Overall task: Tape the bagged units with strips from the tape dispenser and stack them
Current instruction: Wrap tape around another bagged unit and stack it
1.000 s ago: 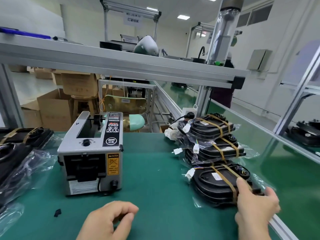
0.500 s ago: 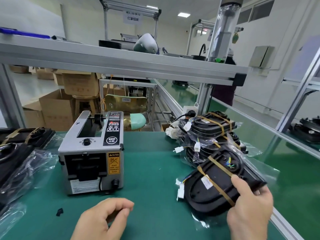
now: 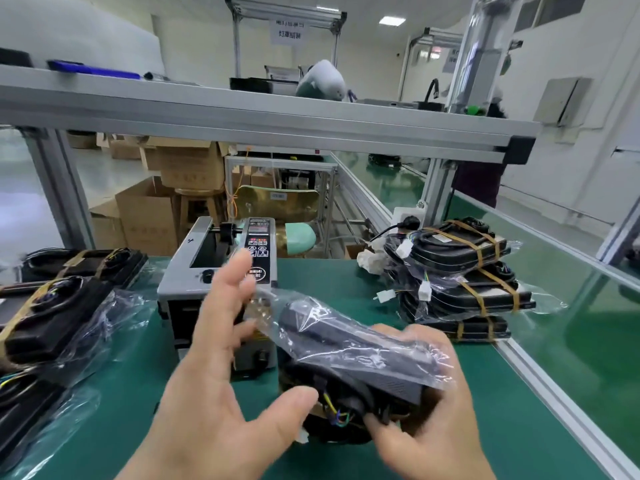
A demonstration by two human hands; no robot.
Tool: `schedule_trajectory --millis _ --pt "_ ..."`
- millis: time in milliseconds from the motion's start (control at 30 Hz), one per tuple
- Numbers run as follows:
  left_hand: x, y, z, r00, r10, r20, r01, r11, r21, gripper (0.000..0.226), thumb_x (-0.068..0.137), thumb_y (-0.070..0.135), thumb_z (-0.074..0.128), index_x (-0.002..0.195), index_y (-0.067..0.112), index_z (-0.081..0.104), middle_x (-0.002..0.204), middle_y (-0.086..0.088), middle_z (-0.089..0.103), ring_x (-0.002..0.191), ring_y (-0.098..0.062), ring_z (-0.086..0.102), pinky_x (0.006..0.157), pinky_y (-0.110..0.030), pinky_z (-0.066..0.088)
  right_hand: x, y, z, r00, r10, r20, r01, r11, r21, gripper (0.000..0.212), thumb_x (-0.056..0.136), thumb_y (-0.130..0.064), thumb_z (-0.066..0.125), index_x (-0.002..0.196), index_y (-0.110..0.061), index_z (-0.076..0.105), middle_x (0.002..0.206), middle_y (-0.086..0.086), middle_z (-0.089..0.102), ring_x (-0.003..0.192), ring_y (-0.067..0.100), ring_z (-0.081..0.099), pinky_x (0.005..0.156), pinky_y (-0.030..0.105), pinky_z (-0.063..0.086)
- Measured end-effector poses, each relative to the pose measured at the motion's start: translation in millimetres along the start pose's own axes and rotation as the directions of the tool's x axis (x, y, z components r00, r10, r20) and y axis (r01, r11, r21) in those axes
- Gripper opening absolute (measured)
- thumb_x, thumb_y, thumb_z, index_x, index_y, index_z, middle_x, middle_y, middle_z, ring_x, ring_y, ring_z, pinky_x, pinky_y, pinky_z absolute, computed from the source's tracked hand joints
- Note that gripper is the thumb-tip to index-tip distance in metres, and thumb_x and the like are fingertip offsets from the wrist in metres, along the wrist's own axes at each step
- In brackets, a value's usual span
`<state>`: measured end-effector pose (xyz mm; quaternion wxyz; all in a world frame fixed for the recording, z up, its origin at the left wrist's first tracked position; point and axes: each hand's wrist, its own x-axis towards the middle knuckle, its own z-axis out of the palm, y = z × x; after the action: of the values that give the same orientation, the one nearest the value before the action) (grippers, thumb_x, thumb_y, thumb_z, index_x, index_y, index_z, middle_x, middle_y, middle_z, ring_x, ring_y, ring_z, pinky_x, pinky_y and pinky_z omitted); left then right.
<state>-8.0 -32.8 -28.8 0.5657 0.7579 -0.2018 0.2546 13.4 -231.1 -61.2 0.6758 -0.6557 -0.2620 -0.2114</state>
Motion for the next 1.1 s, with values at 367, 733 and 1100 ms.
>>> schedule_trajectory --millis 367,733,1100 --pt "52 32 -19 0.89 -0.092 0.446 -0.067 0.942 0.328 0.046 0.08 0.049 0.065 0.12 0.025 0.064 0.137 -0.002 0.056 0.114 -0.02 0.058 0.086 -0.021 0.044 6 4 -11 0.957 0.14 0.255 -0.1 0.982 -0.162 0.073 0.06 0.013 0.059 0.114 -0.034 0.049 0.115 -0.007 0.065 0.098 0.014 0.068 0.076 0.02 0.053" --pt "41 14 -36 0.967 0.063 0.248 -0.134 0.95 0.283 0.017 0.085 0.041 0.056 0.091 0.035 0.071 0.09 0.024 0.071 0.084 0.004 0.067 0.07 -0.008 0.048 12 -4 1 0.938 0.126 0.323 -0.081 0.986 -0.148 0.084 0.062 -0.003 0.068 0.132 -0.03 0.032 0.117 -0.013 0.059 0.104 0.009 0.064 0.084 0.014 0.047" --pt "58 -13 -11 0.69 -0.677 0.257 0.71 0.702 -0.056 0.019 0.085 -0.003 0.06 0.093 0.012 0.068 0.07 -0.007 0.067 0.039 -0.007 0.046 0.032 -0.016 0.035 5 1 9 0.955 0.029 0.295 0.001 0.995 -0.102 0.111 0.06 0.001 0.074 0.145 -0.036 0.014 0.113 0.004 0.059 0.098 0.024 0.066 0.088 0.032 0.052"
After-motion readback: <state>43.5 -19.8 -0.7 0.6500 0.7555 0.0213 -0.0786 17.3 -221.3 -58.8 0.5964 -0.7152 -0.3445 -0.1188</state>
